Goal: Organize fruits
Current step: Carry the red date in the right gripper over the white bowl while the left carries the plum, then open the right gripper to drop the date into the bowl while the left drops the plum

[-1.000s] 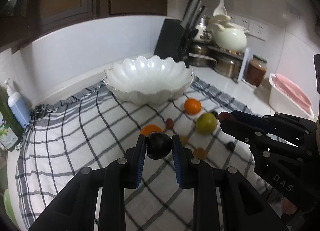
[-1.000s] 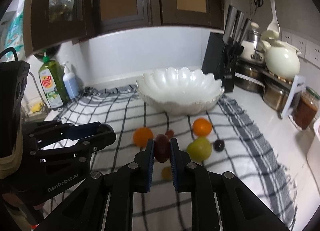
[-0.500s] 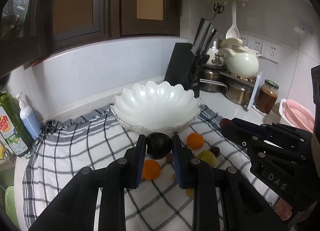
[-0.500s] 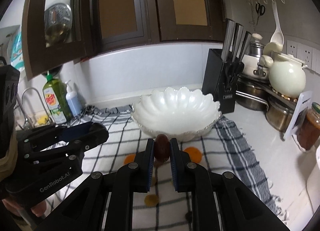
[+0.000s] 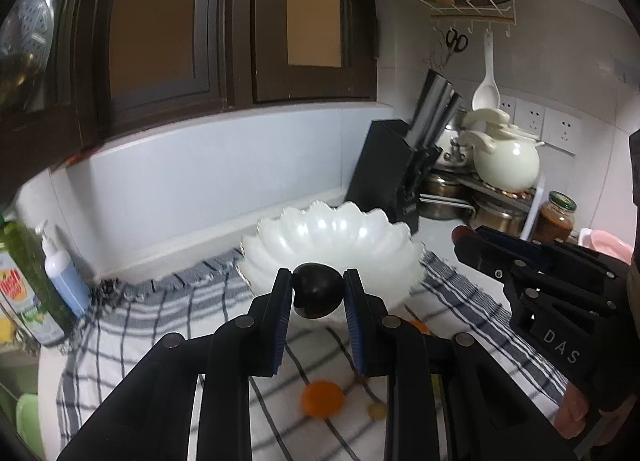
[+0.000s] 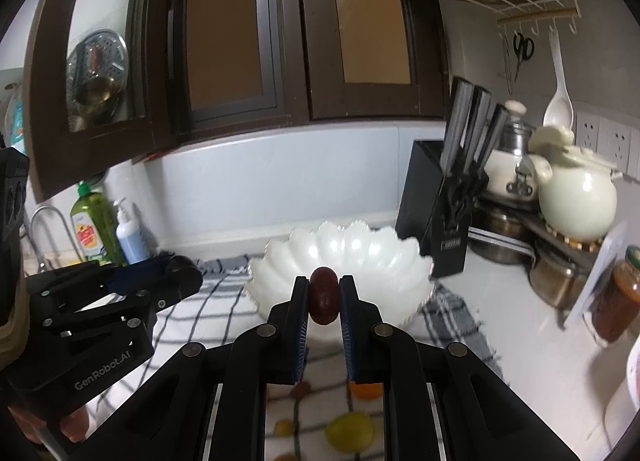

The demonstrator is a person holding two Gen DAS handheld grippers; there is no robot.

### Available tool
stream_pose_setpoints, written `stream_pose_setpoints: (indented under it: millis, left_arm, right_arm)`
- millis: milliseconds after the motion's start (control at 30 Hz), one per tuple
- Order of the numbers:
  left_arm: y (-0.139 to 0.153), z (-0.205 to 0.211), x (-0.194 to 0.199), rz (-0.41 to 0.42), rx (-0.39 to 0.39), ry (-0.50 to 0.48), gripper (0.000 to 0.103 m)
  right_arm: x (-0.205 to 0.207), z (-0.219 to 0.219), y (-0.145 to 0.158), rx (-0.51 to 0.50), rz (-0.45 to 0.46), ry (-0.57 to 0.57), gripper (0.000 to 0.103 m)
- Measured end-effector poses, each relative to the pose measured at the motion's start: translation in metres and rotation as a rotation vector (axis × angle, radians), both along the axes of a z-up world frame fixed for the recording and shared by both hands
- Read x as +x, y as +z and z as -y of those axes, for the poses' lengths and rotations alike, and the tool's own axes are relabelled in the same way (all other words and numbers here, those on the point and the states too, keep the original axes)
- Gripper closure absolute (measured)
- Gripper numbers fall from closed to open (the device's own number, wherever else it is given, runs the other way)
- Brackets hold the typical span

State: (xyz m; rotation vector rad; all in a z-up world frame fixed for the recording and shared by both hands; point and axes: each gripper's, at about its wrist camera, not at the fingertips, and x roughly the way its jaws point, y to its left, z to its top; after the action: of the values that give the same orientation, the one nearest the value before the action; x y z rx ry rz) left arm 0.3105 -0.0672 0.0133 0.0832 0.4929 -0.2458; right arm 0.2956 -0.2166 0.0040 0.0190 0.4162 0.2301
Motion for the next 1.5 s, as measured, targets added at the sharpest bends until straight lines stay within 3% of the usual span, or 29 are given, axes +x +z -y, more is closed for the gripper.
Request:
stream_pose_setpoints:
  millis: [233,533,1033,1300,1500]
  left_arm:
    - [0.009,-0.001,0.037,0.022,0.028,0.014,0.076]
    - [0.005,0.010,0.101,-0.029,0.039,0.008,0.076]
    - [-0.046,0.026,0.209,-0.294,0.050,-0.018,0.076]
    - [-0.078,0.033,0.241,-0.398,0.072,-0.023,0.076]
    - [-0.091,0.035,0.254,-0.445,0.073,-0.036,0.076]
  right_arm:
    - [0.043,-0.003,0.006,-0.014,-0.015,-0.008,0.086]
    - [0.111,0.002,-0.002,-0.037,-0.117,-0.028,0.086]
    - [0.215,0.008,-0.046,-0.078,-0.363,-0.008,0.086]
    - [0.256,0.008,-0.080,-0.084,-0.507,0.010,0.086]
    - [0.268,0.010,-0.094,-0.076,-0.558,0.007,0.086]
